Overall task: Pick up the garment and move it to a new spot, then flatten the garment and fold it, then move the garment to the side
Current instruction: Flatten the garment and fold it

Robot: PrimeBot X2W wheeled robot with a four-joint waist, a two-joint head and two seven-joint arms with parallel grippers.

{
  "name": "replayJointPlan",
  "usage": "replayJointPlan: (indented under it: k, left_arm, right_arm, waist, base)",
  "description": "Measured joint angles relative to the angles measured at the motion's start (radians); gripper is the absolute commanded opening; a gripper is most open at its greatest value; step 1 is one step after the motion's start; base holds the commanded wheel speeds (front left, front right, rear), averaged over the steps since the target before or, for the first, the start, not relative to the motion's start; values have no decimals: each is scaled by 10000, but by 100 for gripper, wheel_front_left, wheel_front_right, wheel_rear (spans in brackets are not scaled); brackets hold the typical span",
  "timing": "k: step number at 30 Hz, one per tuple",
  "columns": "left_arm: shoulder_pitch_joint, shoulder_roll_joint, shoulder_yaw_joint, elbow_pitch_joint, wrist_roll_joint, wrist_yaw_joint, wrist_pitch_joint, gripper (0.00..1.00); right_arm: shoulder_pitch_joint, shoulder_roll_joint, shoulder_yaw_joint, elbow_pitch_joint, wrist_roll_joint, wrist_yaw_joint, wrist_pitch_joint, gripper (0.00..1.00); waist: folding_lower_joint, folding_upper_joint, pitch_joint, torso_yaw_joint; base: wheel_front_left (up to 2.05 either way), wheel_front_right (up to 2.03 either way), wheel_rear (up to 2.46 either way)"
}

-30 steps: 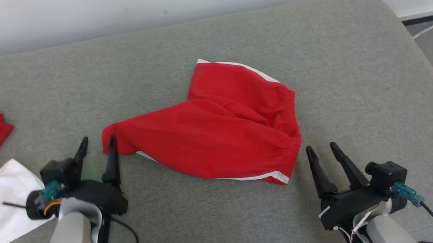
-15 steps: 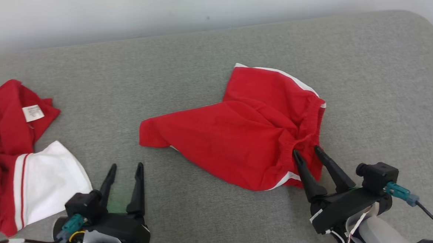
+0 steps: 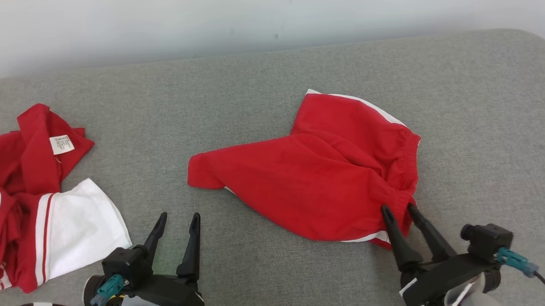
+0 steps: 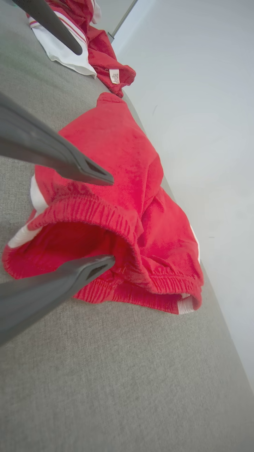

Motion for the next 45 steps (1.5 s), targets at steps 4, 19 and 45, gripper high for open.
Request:
replayJointPlan:
  k: [4, 19, 45]
  left_arm:
    - [-1, 2, -138, 29, -86, 4, 0, 100]
    - [-63, 2, -750, -88, -222, -27, 0, 100]
    - [-951, -2, -1935, -397, -959, 408, 0, 100]
  right_arm:
    - [-226, 144, 366, 545, 169, 0, 2, 100]
    - [-3164, -430, -938, 1871, -807, 0, 2, 0]
    - [-5352, -1262, -3310, 6690, -3043, 6, -2, 100]
  waist:
    - [0, 0, -33, 106]
    - [2, 0, 360, 904]
    - [3, 1, 1708, 2590]
  base:
    - [0, 0, 0]
    - [0, 0, 0]
    - [0, 0, 0]
